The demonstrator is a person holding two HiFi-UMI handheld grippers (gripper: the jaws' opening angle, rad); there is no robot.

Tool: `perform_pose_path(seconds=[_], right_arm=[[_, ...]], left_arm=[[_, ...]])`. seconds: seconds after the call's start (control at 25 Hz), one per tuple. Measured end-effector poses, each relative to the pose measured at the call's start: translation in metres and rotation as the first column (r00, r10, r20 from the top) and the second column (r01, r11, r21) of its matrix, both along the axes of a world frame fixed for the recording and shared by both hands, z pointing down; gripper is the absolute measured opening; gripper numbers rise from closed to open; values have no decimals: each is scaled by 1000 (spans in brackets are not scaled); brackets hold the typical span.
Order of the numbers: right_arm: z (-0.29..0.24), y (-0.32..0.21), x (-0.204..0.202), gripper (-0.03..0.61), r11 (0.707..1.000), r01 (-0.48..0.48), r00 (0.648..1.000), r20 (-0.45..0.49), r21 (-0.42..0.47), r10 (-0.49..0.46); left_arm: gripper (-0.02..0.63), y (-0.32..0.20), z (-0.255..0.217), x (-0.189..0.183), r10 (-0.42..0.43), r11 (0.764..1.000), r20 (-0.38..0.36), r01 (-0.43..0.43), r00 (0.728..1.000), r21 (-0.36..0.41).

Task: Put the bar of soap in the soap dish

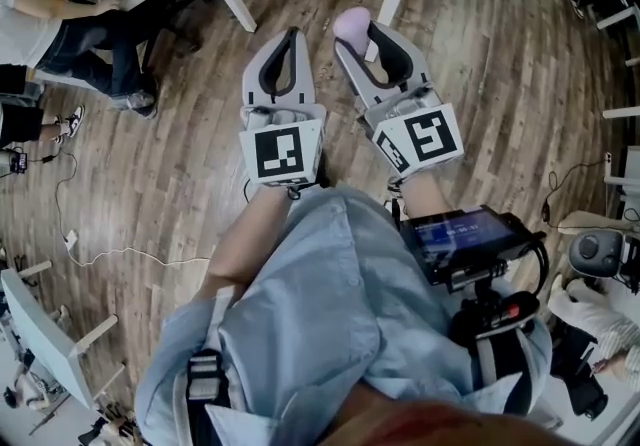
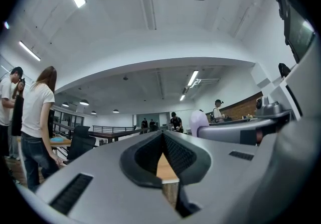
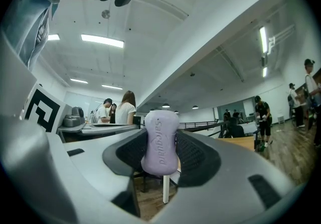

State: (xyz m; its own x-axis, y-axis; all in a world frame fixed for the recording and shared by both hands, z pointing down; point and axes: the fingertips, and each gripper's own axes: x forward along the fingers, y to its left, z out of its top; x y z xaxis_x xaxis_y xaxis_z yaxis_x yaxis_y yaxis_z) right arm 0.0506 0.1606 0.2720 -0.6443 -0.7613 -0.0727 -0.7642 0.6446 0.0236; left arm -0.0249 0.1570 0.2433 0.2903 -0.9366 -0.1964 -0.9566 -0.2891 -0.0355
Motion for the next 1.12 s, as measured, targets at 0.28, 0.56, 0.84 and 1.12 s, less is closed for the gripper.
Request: perform_pose_path(seconds=[0.28,0.56,0.84,1.12], right_arm=[[-9,-41,-24,190,999,-21,1000,3,30,21],[-14,-98,-61,190,999,-34,999,-11,36,35],[-2,-144,-74,189,1000,-32,999,-22,0,32],[14,-196,-83,187,1000,-18,1000,-19,-24,18]], left_arm=[[8,-42,-7,-26,17,1000,4,-17,1000,26],[8,-101,-4,-64,27,999,-30,-27,999,21],[8,-147,13,-79,23,999,-43,-24,999,-25],[8,-203,35,-90,4,997,-36,-7,999,-71]])
